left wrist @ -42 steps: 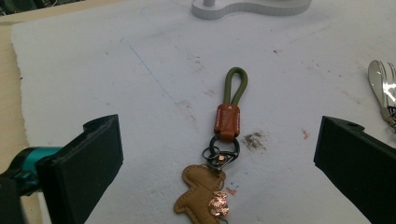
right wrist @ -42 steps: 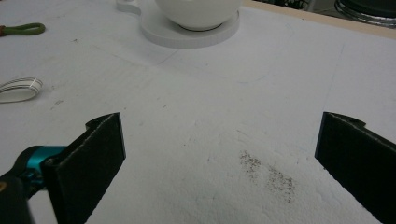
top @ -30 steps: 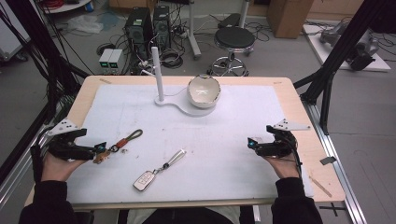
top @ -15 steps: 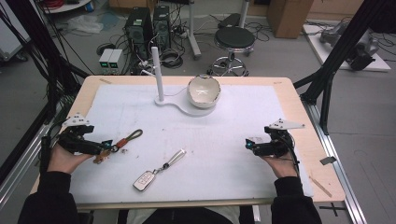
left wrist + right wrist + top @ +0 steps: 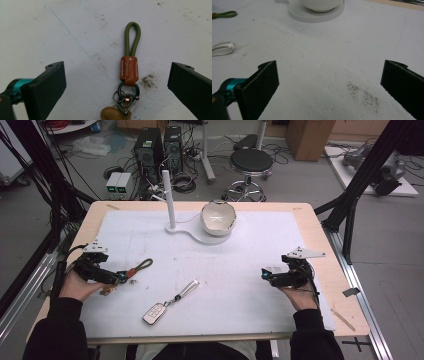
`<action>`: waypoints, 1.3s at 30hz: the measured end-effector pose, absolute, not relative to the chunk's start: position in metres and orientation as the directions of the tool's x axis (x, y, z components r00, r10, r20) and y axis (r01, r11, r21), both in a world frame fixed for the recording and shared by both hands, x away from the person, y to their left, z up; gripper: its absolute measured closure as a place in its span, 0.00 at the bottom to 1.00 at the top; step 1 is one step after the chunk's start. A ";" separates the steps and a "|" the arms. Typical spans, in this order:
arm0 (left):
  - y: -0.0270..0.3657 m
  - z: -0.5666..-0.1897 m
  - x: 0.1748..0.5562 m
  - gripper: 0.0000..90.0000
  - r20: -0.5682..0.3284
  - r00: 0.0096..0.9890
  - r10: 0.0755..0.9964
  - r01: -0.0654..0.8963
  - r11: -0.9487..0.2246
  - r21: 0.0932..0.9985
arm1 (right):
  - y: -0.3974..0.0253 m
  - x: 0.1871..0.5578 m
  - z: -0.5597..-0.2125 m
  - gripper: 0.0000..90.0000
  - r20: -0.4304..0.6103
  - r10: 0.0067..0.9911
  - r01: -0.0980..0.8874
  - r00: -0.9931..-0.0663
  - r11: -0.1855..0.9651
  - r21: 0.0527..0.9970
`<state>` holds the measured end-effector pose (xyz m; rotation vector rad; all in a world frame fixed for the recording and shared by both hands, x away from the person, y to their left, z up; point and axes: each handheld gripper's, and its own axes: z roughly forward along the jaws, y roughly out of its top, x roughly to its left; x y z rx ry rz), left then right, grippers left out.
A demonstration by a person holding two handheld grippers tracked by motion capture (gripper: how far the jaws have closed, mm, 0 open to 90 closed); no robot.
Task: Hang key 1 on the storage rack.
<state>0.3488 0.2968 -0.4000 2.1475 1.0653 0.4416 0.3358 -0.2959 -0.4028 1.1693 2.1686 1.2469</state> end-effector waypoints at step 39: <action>0.280 -0.426 0.370 0.66 -0.022 0.684 0.729 0.606 -0.552 0.572 | -0.296 0.335 -0.402 0.01 0.066 0.807 0.469 -0.587 0.272 0.840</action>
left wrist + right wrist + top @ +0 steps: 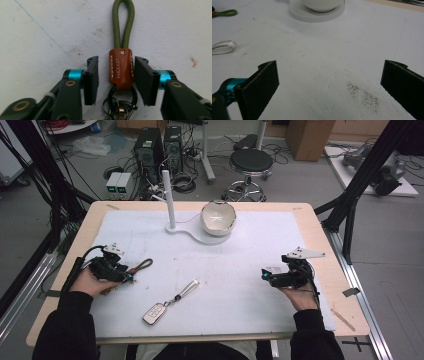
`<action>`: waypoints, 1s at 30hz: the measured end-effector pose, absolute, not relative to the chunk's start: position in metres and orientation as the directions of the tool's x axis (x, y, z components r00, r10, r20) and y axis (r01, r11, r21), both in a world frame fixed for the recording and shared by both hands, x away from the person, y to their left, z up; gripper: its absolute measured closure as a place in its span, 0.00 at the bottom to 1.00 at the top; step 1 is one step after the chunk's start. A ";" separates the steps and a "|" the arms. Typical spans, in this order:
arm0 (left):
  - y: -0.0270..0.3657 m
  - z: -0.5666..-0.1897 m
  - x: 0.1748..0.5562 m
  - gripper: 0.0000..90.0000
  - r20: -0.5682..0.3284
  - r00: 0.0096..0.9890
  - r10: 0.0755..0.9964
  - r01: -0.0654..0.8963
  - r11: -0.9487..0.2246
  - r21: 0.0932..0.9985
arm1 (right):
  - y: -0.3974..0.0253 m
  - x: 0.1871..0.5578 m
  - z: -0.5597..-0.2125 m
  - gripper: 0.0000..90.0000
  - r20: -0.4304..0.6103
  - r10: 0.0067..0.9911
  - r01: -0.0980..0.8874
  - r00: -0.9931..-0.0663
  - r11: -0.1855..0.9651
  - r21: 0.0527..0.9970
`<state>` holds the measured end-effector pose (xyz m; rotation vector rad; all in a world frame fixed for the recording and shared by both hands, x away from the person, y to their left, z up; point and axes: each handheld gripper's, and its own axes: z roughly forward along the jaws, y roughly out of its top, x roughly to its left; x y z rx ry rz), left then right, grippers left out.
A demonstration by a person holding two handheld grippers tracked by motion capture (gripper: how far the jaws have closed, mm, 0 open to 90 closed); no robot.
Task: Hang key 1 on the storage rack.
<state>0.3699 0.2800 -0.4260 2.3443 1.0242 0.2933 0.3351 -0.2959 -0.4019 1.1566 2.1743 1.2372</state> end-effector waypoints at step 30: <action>0.298 -0.387 0.375 0.82 -0.156 0.623 0.766 0.643 -0.389 0.659 | -0.296 0.336 -0.402 0.01 0.076 0.807 0.477 -0.585 0.267 0.837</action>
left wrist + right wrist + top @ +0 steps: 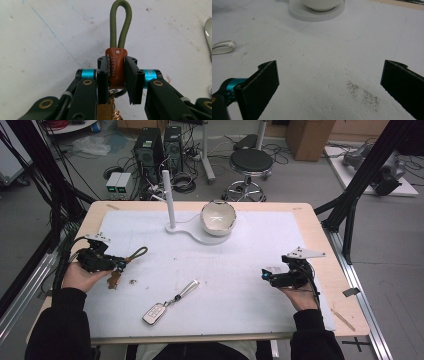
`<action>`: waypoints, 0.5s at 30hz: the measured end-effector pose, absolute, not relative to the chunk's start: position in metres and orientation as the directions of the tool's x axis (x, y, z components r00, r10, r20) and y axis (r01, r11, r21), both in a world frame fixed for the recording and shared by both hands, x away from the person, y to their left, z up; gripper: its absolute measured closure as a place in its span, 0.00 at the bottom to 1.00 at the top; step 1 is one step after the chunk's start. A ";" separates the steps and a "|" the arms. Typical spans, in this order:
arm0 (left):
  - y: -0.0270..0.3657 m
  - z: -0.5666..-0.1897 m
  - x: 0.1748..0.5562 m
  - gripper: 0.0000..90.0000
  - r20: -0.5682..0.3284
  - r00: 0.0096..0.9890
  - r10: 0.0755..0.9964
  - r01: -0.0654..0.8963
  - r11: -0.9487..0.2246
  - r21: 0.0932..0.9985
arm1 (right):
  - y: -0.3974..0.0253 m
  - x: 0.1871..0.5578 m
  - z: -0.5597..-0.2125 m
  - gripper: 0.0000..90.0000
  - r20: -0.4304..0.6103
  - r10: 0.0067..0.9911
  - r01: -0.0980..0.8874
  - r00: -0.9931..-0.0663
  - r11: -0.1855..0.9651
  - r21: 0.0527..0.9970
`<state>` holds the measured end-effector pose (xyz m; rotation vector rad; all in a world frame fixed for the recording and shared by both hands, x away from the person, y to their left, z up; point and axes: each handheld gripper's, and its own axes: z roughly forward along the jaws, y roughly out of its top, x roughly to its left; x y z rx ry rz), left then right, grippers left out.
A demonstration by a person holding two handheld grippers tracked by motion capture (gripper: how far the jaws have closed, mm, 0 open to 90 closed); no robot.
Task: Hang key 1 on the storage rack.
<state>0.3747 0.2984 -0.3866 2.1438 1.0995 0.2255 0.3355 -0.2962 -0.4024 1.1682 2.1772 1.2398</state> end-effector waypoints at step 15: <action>0.288 -0.337 0.408 0.82 -0.144 0.615 0.775 0.621 -0.363 0.695 | -0.292 0.336 -0.404 0.01 0.034 0.805 0.470 -0.592 0.311 0.826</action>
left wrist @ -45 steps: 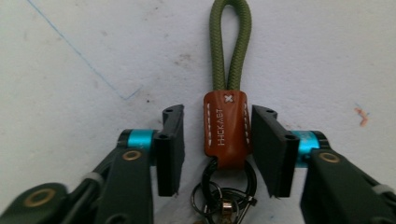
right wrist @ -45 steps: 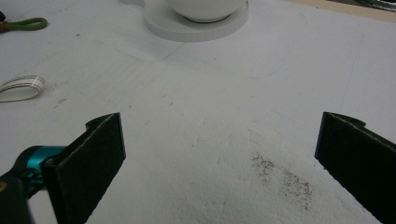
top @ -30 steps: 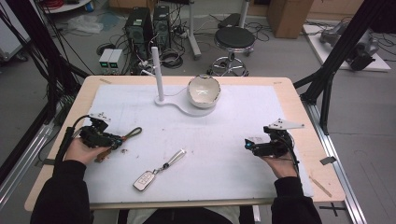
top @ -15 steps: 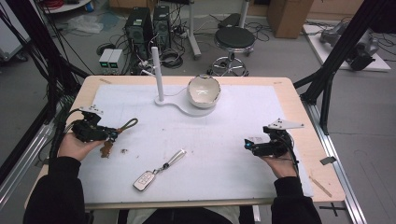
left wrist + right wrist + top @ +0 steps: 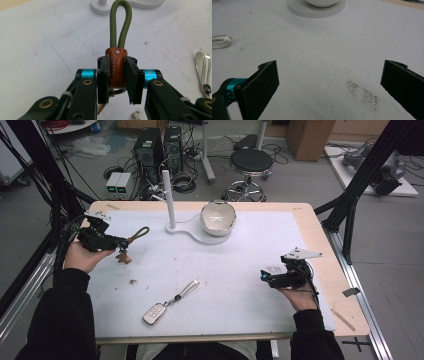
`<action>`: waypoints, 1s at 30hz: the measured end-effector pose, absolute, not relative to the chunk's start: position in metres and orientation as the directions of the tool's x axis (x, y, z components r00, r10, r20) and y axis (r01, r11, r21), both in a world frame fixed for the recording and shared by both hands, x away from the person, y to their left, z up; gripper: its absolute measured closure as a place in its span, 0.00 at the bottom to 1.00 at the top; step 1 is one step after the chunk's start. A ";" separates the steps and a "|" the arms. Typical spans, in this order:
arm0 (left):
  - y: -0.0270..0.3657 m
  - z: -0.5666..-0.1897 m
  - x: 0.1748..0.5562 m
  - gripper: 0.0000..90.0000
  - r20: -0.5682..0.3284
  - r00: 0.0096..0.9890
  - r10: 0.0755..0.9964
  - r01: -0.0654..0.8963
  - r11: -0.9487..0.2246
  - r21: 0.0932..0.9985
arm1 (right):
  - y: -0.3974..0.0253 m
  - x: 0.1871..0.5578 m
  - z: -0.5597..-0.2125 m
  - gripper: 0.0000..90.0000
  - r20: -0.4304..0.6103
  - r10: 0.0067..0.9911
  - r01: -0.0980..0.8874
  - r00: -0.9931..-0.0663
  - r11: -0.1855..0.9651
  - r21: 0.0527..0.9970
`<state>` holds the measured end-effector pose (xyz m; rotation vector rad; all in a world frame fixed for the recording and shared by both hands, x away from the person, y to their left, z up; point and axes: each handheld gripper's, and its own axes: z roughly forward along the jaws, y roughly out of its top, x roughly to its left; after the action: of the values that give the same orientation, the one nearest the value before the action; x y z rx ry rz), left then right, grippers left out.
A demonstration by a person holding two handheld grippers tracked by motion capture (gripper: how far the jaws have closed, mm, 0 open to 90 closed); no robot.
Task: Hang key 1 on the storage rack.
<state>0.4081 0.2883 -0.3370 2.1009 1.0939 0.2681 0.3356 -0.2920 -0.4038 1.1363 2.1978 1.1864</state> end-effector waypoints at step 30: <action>0.278 -0.272 0.473 0.82 -0.121 0.582 0.804 0.590 -0.315 0.744 | -0.290 0.336 -0.406 0.01 0.042 0.782 0.466 -0.622 0.326 0.822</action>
<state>0.4731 0.2779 -0.2723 2.0303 1.1084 0.3490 0.3364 -0.2902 -0.4057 1.1084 2.2344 1.2021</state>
